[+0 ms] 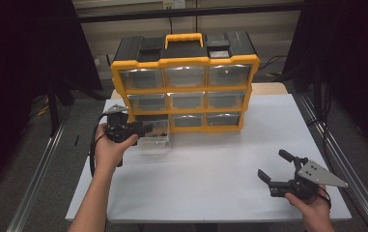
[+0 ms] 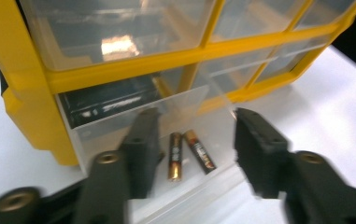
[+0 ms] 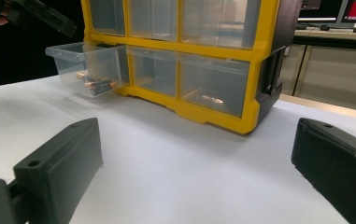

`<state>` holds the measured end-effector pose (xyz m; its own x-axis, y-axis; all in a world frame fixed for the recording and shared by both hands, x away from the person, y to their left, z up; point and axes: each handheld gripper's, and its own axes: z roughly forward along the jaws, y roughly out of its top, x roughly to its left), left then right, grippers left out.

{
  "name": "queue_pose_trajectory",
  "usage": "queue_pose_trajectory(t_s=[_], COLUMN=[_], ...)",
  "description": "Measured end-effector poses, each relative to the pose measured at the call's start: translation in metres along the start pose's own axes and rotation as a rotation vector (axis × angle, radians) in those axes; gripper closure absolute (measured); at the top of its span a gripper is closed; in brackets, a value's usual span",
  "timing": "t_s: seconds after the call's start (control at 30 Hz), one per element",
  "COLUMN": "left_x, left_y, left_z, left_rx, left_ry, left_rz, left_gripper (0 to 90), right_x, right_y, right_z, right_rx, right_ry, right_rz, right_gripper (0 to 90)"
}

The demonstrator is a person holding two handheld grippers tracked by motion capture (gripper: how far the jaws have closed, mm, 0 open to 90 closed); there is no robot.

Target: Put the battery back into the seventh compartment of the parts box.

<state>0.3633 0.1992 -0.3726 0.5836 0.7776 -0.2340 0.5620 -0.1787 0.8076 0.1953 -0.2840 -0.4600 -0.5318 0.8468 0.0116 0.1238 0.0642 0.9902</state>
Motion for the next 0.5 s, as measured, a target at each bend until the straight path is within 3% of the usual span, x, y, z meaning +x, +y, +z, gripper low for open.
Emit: queue_pose_trajectory(t_s=[0.3, 0.5], left_x=[-0.005, -0.004], left_y=[-0.028, -0.055], left_z=[-0.02, -0.031], left_rx=[-0.118, -0.173], left_ry=[-0.065, -0.068], left_rz=[0.029, 0.047], left_gripper=[26.8, 19.4], right_x=[0.001, 0.001], right_y=[0.0, 0.0], right_z=[0.0, 0.0], right_rx=[0.005, 0.006], right_ry=[-0.001, 0.002], right_rz=[-0.001, 0.0], right_gripper=[1.7, 1.7])
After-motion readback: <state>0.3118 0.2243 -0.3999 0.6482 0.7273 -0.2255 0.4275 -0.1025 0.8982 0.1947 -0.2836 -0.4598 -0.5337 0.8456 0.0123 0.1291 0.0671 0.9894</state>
